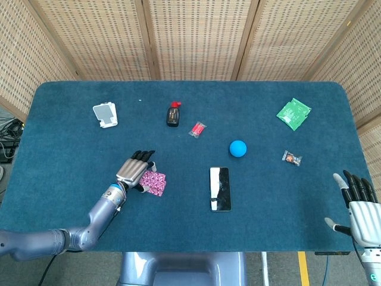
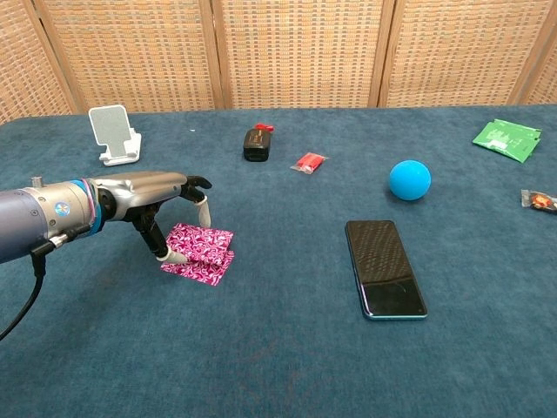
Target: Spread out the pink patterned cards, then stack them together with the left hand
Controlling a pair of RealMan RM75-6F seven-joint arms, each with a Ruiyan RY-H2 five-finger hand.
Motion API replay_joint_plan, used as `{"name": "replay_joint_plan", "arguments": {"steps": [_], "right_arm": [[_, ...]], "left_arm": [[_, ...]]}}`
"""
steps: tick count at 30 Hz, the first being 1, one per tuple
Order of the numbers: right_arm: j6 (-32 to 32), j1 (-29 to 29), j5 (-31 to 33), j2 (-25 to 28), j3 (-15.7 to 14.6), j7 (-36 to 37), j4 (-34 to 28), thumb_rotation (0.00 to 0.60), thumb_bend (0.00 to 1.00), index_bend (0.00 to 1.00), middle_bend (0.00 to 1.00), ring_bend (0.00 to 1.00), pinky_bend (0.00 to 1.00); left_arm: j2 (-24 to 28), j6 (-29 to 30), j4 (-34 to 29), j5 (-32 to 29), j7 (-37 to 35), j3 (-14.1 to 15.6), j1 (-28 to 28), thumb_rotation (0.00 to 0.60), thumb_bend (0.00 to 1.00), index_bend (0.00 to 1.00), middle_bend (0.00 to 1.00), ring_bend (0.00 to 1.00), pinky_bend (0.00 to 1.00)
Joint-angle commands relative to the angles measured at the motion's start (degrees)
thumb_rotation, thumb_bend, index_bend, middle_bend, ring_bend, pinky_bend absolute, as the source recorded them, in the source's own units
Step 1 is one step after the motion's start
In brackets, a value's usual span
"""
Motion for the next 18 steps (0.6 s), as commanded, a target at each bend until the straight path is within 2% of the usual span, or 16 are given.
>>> {"name": "replay_joint_plan", "arguments": {"steps": [1, 18], "right_arm": [[-0.1, 0.0, 0.1, 0.0, 0.0, 0.0, 0.0, 0.600, 0.00, 0.00, 0.00, 0.00, 0.00], [0.2, -0.1, -0.2, 0.1, 0.0, 0.3, 0.1, 0.600, 0.00, 0.00, 0.00, 0.00, 0.00]], "left_arm": [[-0.1, -0.6, -0.3, -0.6, -0.7, -0.1, 0.2, 0.600, 0.25, 0.64, 0.00, 0.00, 0.00], [0.4, -0.3, -1.4, 1.4, -0.5, 1.3, 0.6, 0.600, 0.25, 0.63, 0.00, 0.00, 0.00]]}}
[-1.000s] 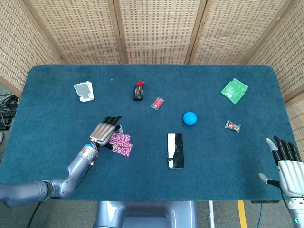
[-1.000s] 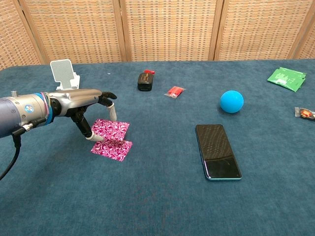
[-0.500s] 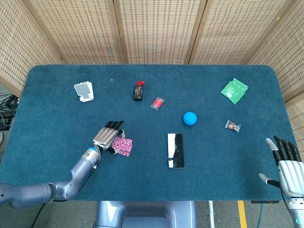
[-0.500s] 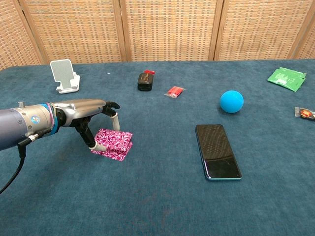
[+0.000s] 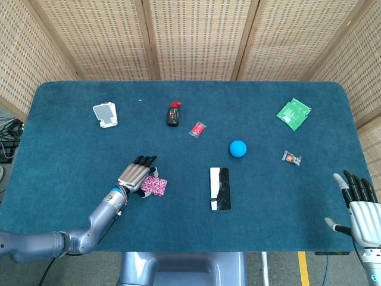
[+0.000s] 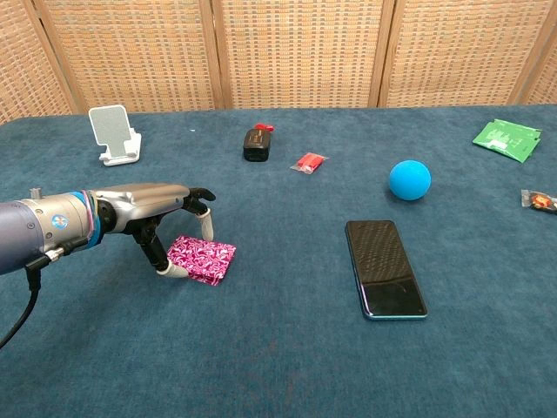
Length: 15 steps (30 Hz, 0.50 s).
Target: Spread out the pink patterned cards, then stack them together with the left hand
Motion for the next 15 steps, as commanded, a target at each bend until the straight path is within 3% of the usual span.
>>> {"name": "replay_joint_plan", "arguments": {"steps": [1, 15], "right_arm": [[0.0, 0.0, 0.0, 0.0, 0.0, -0.1, 0.0, 0.600, 0.00, 0.00, 0.00, 0.00, 0.00], [-0.2, 0.1, 0.1, -0.2, 0.0, -0.5, 0.0, 0.600, 0.00, 0.00, 0.00, 0.00, 0.00]], "left_arm": [[0.2, 0.0, 0.1, 0.3, 0.0, 0.2, 0.1, 0.600, 0.25, 0.63, 0.00, 0.00, 0.00], [-0.5, -1.2, 2.6, 2.0, -1.2, 0.7, 0.4, 0.600, 0.25, 0.60, 0.00, 0.00, 0.00]]}}
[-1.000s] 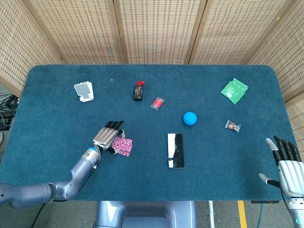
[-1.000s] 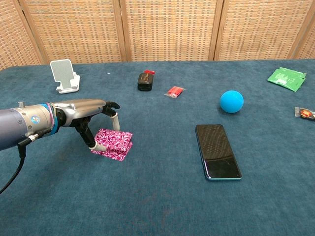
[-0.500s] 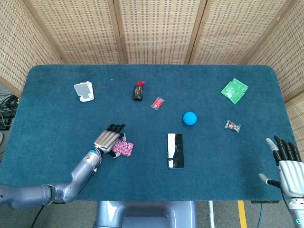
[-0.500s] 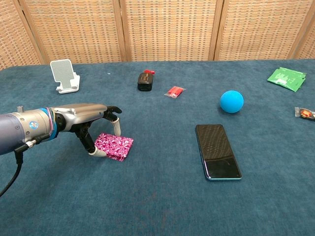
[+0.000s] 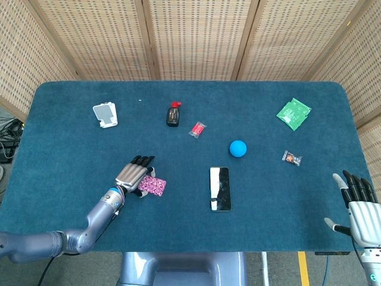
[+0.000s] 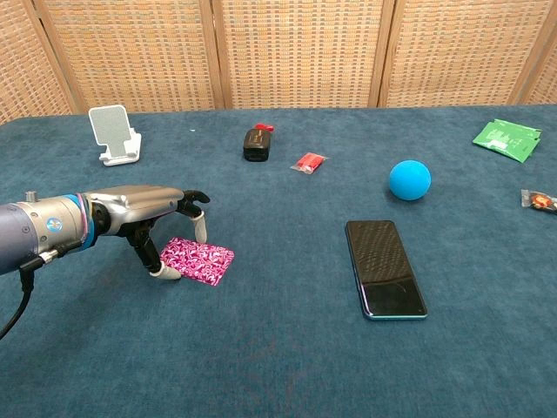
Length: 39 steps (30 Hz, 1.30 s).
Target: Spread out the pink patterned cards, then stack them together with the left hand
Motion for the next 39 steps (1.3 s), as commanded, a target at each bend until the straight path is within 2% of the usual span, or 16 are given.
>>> {"name": "replay_joint_plan", "arguments": {"steps": [1, 17, 34, 36, 39], "right_arm": [[0.0, 0.0, 0.0, 0.0, 0.0, 0.0, 0.0, 0.600, 0.00, 0.00, 0.00, 0.00, 0.00], [-0.1, 0.0, 0.0, 0.1, 0.0, 0.2, -0.1, 0.600, 0.00, 0.00, 0.00, 0.00, 0.00], [-0.1, 0.0, -0.1, 0.2, -0.1, 0.4, -0.2, 0.600, 0.00, 0.00, 0.00, 0.00, 0.00], [-0.1, 0.0, -0.1, 0.2, -0.1, 0.4, -0.2, 0.600, 0.00, 0.00, 0.00, 0.00, 0.00], [0.0, 0.0, -0.2, 0.3, -0.1, 0.4, -0.2, 0.600, 0.00, 0.00, 0.00, 0.00, 0.00]], "left_arm": [[-0.3, -0.3, 0.3, 0.0, -0.1, 0.0, -0.1, 0.600, 0.25, 0.59, 0.00, 0.00, 0.00], [-0.8, -0.6, 0.7, 0.0, -0.4, -0.6, -0.1, 0.600, 0.23, 0.42, 0.00, 0.00, 0.00], [0.3, -0.2, -0.4, -0.3, -0.2, -0.8, 0.1, 0.600, 0.22, 0.28, 0.00, 0.00, 0.00], [0.5, 0.0, -0.7, -0.1, -0.4, -1.0, 0.2, 0.600, 0.22, 0.24, 0.00, 0.00, 0.00], [1.4, 0.9, -1.8, 0.7, -1.6, -1.6, 0.7, 0.600, 0.22, 0.08, 0.00, 0.00, 0.00]]}}
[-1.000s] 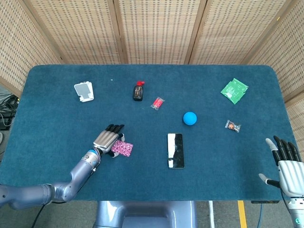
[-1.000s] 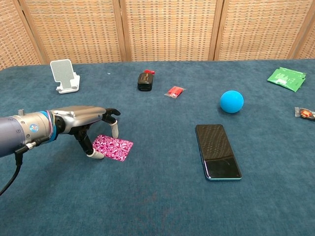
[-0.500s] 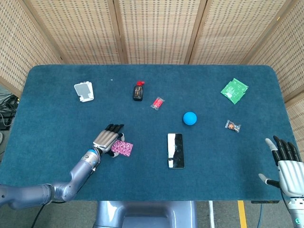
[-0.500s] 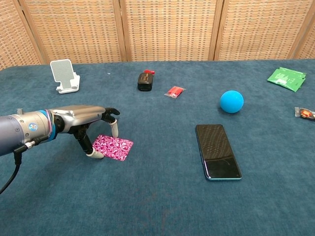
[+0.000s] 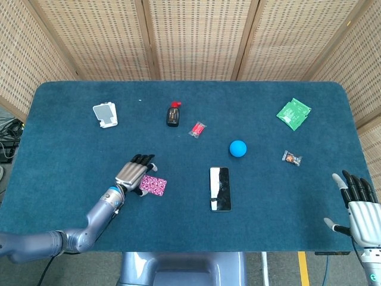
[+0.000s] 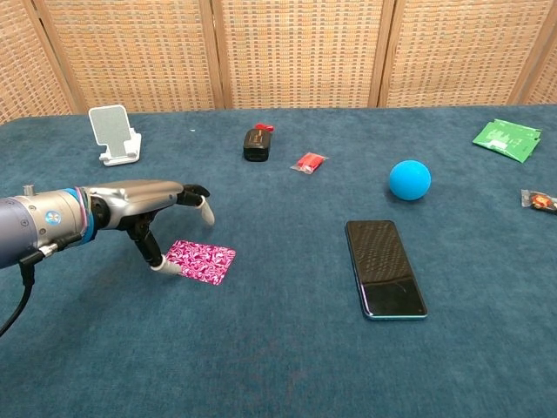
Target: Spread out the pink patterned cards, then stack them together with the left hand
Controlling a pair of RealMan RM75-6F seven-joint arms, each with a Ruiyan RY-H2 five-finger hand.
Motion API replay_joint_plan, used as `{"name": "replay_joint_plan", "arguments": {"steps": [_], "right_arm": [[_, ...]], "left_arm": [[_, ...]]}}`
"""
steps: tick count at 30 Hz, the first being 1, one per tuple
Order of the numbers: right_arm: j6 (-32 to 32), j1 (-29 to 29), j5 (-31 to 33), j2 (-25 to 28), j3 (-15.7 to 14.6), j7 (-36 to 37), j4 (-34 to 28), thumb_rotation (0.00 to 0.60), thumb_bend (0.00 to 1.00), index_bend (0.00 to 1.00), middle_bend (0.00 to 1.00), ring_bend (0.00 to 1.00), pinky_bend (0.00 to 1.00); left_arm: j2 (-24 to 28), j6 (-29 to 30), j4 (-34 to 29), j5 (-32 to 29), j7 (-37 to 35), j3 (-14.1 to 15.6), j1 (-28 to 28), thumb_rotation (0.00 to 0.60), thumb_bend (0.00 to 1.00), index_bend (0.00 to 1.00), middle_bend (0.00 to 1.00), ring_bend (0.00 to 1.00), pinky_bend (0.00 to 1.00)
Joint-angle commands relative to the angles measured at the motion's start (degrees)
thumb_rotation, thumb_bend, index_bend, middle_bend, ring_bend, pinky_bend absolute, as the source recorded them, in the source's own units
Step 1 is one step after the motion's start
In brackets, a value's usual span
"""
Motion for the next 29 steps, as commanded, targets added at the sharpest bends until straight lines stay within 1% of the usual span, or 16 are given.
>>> {"name": "replay_joint_plan", "arguments": {"steps": [1, 2, 6, 8, 11, 12, 14, 17, 20, 24, 27, 29], "right_arm": [[0.1, 0.0, -0.1, 0.0, 0.0, 0.1, 0.0, 0.600, 0.00, 0.00, 0.00, 0.00, 0.00], [0.1, 0.0, -0.2, 0.0, -0.1, 0.1, 0.0, 0.600, 0.00, 0.00, 0.00, 0.00, 0.00], [0.2, -0.1, -0.4, 0.0, -0.2, 0.2, 0.0, 0.600, 0.00, 0.00, 0.00, 0.00, 0.00], [0.2, 0.0, -0.5, 0.0, -0.2, 0.2, 0.0, 0.600, 0.00, 0.00, 0.00, 0.00, 0.00], [0.2, -0.1, -0.5, -0.1, -0.2, 0.2, 0.1, 0.600, 0.00, 0.00, 0.00, 0.00, 0.00], [0.4, -0.1, -0.6, -0.2, -0.2, 0.0, 0.3, 0.600, 0.00, 0.00, 0.00, 0.00, 0.00], [0.6, -0.1, -0.5, -0.4, 0.0, -0.4, 0.6, 0.600, 0.00, 0.00, 0.00, 0.00, 0.00], [1.4, -0.3, -0.7, -0.8, 0.2, -1.0, 1.1, 0.600, 0.00, 0.00, 0.00, 0.00, 0.00], [2.1, -0.5, -1.1, -1.1, 0.3, -1.4, 1.3, 0.600, 0.00, 0.00, 0.00, 0.00, 0.00], [2.9, -0.7, -1.5, -1.2, 0.3, -1.5, 1.5, 0.600, 0.00, 0.00, 0.00, 0.00, 0.00], [3.3, -0.9, -1.7, -1.2, 0.3, -1.4, 1.5, 0.600, 0.00, 0.00, 0.00, 0.00, 0.00], [3.3, -0.9, -1.5, -1.1, 0.4, -1.3, 1.6, 0.600, 0.00, 0.00, 0.00, 0.00, 0.00]], "left_arm": [[1.6, 2.1, -1.7, 1.8, -1.7, -1.1, 0.8, 0.600, 0.22, 0.03, 0.00, 0.00, 0.00], [2.5, 3.1, -2.6, 2.8, -2.5, -1.4, 1.3, 0.600, 0.21, 0.00, 0.00, 0.00, 0.00], [6.2, 8.4, -6.2, 7.9, -6.4, -2.3, 4.1, 0.600, 0.15, 0.00, 0.00, 0.00, 0.00], [8.6, 13.3, -7.9, 11.2, -7.8, -2.4, 6.5, 0.600, 0.09, 0.00, 0.00, 0.00, 0.00], [11.4, 21.3, -9.2, 15.6, -6.5, -1.3, 10.4, 0.600, 0.01, 0.00, 0.00, 0.00, 0.00], [12.5, 24.5, -10.0, 16.6, -5.9, -0.8, 12.2, 0.600, 0.00, 0.00, 0.00, 0.00, 0.00], [14.7, 29.0, -12.6, 18.3, -5.9, 0.4, 15.4, 0.600, 0.00, 0.00, 0.00, 0.00, 0.00], [19.1, 36.6, -17.3, 20.7, -4.6, 3.7, 21.8, 0.600, 0.00, 0.00, 0.00, 0.00, 0.00], [22.5, 42.3, -21.8, 21.7, -2.7, 6.7, 27.3, 0.600, 0.00, 0.00, 0.00, 0.00, 0.00], [27.0, 44.8, -26.3, 22.7, -4.0, 10.4, 32.5, 0.600, 0.00, 0.00, 0.00, 0.00, 0.00], [28.9, 46.1, -26.2, 24.9, -7.5, 11.6, 35.2, 0.600, 0.00, 0.00, 0.00, 0.00, 0.00], [29.4, 46.6, -24.8, 26.4, -9.8, 11.6, 36.2, 0.600, 0.00, 0.00, 0.00, 0.00, 0.00]]}}
